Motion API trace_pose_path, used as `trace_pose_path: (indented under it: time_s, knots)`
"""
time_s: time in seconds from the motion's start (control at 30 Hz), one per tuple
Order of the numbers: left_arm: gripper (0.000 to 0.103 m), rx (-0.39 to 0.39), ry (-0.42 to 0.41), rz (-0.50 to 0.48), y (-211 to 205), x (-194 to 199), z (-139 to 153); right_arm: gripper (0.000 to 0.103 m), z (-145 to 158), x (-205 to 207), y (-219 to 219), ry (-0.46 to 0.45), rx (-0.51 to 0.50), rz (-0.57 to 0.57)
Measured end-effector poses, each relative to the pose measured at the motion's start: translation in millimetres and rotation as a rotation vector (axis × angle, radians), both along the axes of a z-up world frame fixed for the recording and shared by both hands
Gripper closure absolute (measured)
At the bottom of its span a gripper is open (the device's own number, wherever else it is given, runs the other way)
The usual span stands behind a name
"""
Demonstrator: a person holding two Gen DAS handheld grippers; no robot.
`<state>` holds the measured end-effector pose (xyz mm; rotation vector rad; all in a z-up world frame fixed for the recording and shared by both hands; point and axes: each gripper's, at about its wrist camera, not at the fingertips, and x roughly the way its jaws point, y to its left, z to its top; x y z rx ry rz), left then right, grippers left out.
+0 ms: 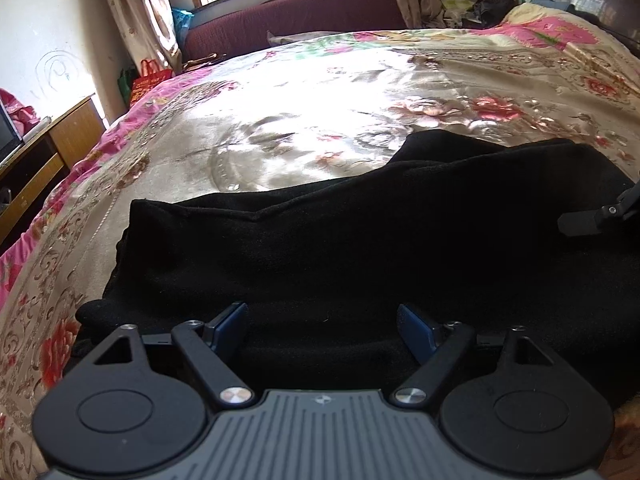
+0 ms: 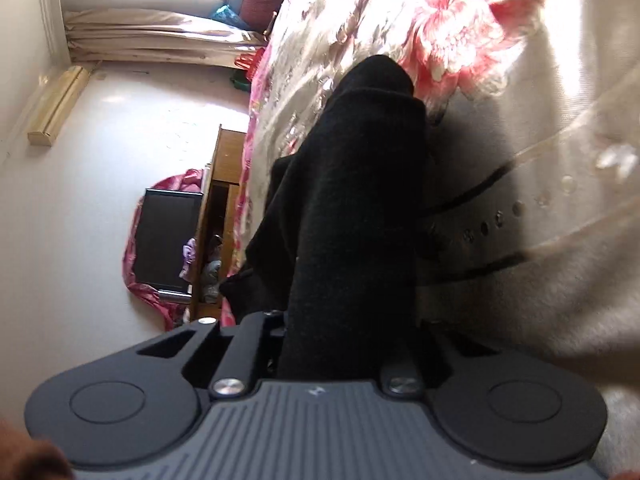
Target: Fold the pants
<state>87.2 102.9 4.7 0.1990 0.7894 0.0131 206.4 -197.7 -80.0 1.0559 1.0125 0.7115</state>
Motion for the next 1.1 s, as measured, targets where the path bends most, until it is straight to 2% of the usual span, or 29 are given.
trace_pose_path:
  time_s: [0.13,0.27,0.37,0.47,0.6,0.83,0.93,1.03,1.1]
  knots:
    - [0.009,0.0,-0.008,-0.123,-50,-13,2,0.088,19,-30,-49,-0.012,-0.06,-0.069]
    - [0.009,-0.086,-0.003,-0.257,-106,-25,3,0.088,40,-62,-109,0.01,-0.158,-0.181]
    - [0.009,-0.134,-0.002,-0.384,-153,-35,2,0.087,65,-91,-145,0.028,-0.275,-0.273]
    - [0.009,-0.151,0.006,-0.474,-190,-41,1,0.085,92,-112,-156,0.024,-0.389,-0.338]
    - [0.009,-0.153,-0.009,-0.515,-197,-47,9,0.084,117,-118,-139,0.011,-0.48,-0.35]
    - [0.009,-0.238,-0.052,-0.395,-128,-52,19,0.081,159,-86,-72,-0.046,-0.642,-0.286]
    - [0.009,-0.283,-0.053,-0.388,-109,-52,18,0.077,172,-68,-29,-0.051,-0.717,-0.23]
    - [0.009,-0.297,-0.083,-0.391,-97,-55,23,0.07,176,-59,15,-0.043,-0.78,-0.19]
    - [0.009,-0.331,-0.099,-0.391,-84,-56,27,0.059,170,-57,41,-0.027,-0.802,-0.169]
